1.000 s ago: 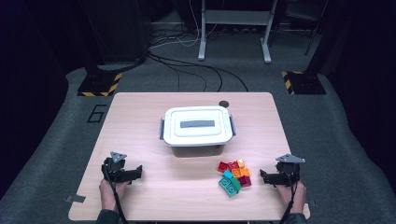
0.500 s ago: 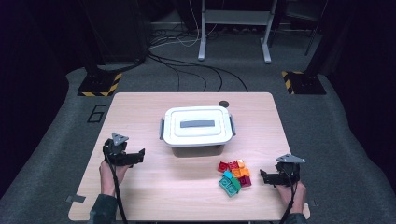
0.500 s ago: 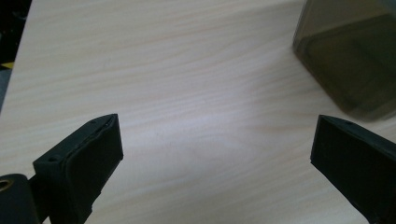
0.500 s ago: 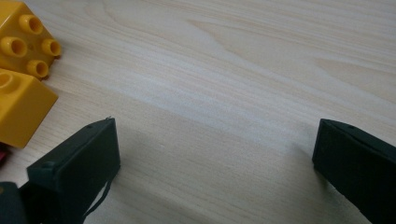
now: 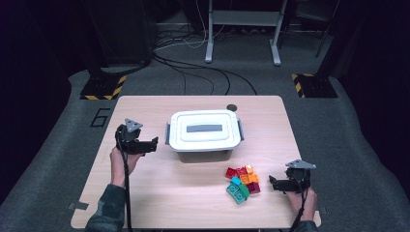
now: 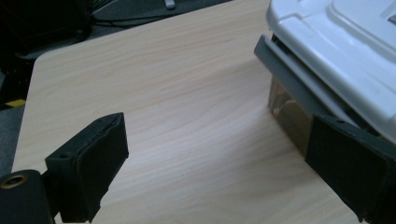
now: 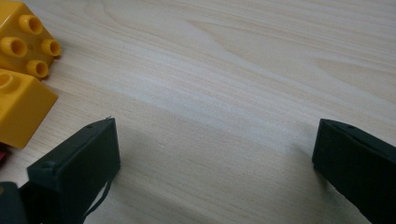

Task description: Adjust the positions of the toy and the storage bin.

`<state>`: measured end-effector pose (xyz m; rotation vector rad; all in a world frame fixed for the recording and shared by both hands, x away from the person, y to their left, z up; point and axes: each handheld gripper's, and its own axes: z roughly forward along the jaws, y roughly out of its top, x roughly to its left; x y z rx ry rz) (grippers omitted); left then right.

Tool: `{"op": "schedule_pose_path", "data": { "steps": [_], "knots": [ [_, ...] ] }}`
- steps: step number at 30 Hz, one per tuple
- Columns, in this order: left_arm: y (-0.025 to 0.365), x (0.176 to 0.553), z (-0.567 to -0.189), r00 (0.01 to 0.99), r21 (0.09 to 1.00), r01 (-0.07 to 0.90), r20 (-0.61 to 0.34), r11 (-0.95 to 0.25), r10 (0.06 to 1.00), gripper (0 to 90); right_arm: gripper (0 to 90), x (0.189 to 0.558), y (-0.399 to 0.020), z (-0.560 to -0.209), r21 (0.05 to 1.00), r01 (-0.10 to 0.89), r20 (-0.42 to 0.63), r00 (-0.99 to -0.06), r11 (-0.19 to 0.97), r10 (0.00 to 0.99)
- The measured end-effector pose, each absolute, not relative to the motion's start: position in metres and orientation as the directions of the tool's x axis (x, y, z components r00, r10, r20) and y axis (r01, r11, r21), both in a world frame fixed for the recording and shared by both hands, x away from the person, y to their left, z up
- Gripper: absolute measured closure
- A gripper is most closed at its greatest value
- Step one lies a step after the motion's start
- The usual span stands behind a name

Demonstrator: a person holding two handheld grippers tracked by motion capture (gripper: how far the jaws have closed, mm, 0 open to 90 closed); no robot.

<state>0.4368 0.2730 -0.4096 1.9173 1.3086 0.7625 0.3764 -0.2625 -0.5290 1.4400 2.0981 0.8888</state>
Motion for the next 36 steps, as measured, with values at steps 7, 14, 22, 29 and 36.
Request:
{"op": "schedule_pose_path", "data": {
  "steps": [7, 14, 22, 29, 36],
  "knots": [
    [0.257, 0.451, -0.404, 0.368, 0.798, 0.54, 0.063, -0.268, 0.928, 9.8, 0.0, 0.376, -0.262, -0.529, 0.719, 0.648, -0.001, -0.359, 0.25, 0.933],
    [0.248, 0.459, -0.402, 0.406, 0.785, 0.549, 0.049, -0.286, 0.913, 32.3, 0.0, 0.376, -0.262, -0.529, 0.718, 0.652, 0.003, -0.355, 0.245, 0.935],
    [0.241, 0.465, -0.403, 0.433, 0.778, 0.556, 0.031, -0.294, 0.901, 49.8, 0.2, 0.376, -0.262, -0.529, 0.718, 0.651, 0.003, -0.353, 0.244, 0.936],
    [0.234, 0.467, -0.408, 0.448, 0.756, 0.576, 0.024, -0.309, 0.894, 64.9, 0.2, 0.376, -0.262, -0.529, 0.719, 0.652, 0.004, -0.353, 0.243, 0.936],
    [0.229, 0.464, -0.41, 0.415, 0.757, 0.584, 0.032, -0.293, 0.909, 72.5, 0.2, 0.376, -0.262, -0.529, 0.719, 0.651, 0.003, -0.353, 0.243, 0.936]
  ]
}}
